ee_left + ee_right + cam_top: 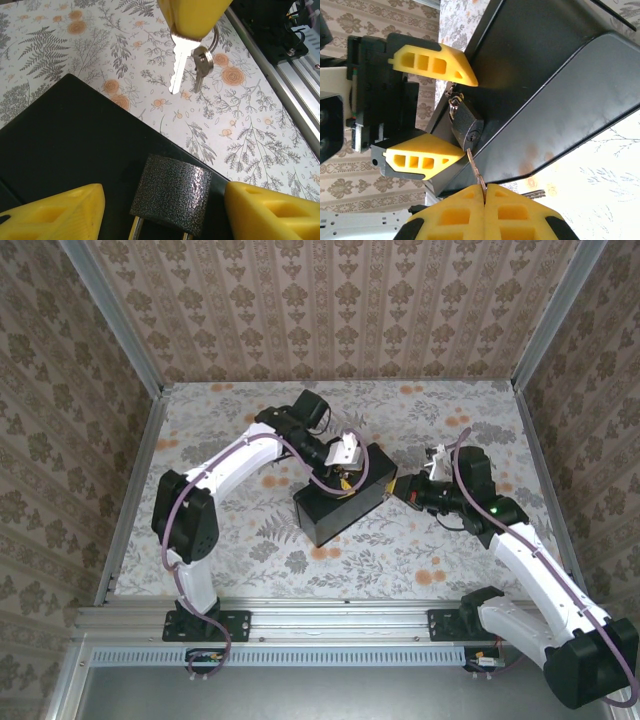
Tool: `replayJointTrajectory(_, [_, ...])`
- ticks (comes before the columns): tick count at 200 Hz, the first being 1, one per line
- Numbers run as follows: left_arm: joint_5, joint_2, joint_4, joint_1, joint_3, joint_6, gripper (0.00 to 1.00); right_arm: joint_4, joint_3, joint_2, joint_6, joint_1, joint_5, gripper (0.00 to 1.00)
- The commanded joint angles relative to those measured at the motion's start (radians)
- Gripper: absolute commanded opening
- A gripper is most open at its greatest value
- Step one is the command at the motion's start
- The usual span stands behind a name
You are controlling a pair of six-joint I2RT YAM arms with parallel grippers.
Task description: Unlock a padlock with a key
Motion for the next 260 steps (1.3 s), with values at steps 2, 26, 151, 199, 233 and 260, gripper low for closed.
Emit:
replayJointTrajectory(2, [0.041, 0.005, -0.020, -0.013, 0.012, 0.025, 0.63, -0.025, -0.003, -0.017, -0.027, -0.010, -0.011, 0.00])
replayJointTrajectory(26, [0.037, 0.024, -0.049, -0.020, 0.030, 0.034, 0.59, -0.028, 0.000, -0.015, -0.033, -0.016, -0.016, 0.00])
replayJointTrajectory(151, [0.042, 0.015, 0.022, -0.018, -0.030, 0.009, 0.34, 0.058, -0.059, -0.009, 0.018, -0.009, -0.059, 0.00])
replayJointTrajectory(199, [0.173, -0.079, 0.195, 0.025, -0.126, -0.074, 0.33, 0.124, -0.058, -0.007, 0.022, 0.004, -0.074, 0.00])
replayJointTrajectory(233, [0.230, -0.105, 0.227, 0.044, -0.145, -0.095, 0.32, 0.151, -0.035, 0.005, 0.009, 0.009, -0.106, 0.00])
replayJointTrajectory(260, [0.249, -0.119, 0.247, 0.048, -0.162, -0.100, 0.31, 0.150, -0.008, 0.024, -0.005, 0.012, -0.116, 0.00])
